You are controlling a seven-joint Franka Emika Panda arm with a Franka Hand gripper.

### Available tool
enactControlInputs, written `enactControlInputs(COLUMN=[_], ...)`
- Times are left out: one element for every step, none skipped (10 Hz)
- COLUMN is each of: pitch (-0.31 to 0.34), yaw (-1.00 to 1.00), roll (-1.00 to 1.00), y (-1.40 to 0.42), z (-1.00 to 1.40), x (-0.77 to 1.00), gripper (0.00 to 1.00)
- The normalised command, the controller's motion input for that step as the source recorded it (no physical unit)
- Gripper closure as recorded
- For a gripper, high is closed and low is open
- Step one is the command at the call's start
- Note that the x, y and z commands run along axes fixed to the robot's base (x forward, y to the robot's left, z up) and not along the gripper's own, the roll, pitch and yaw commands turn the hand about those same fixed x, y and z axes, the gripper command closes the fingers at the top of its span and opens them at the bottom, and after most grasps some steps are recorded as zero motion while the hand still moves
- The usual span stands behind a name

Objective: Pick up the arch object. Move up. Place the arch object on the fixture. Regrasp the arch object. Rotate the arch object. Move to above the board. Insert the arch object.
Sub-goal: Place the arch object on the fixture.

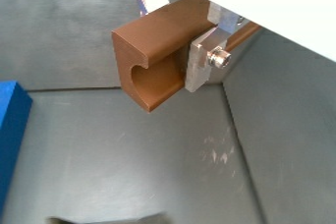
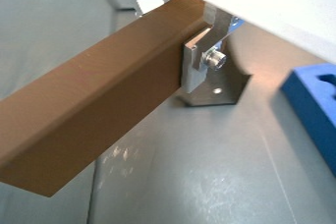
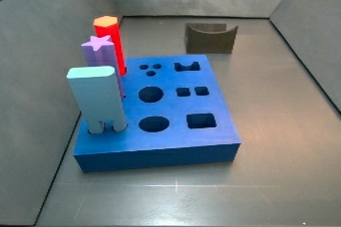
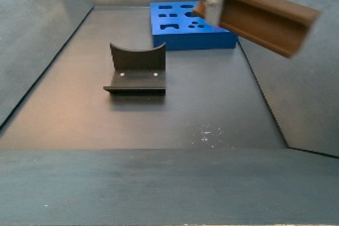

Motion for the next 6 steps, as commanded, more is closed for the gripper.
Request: enactControlInputs(pitch=[-0.014, -0.008, 0.005, 0.016, 0.037, 0.058], yaw=[-1.00, -1.00, -1.00, -1.00, -1.00, -1.00], roll=[-0.08, -0.09, -0.10, -0.11, -0.13, -0.15], y=[-0.37, -0.34, -0.31, -0.29, -0.25, -0.23], z=[0.08, 0.08, 0.07, 0.07, 0.06, 0.06], x=[1.00, 1.00, 1.00, 1.00, 1.00, 1.00], gripper=[1.00, 1.00, 1.00, 1.00, 1.00, 1.00])
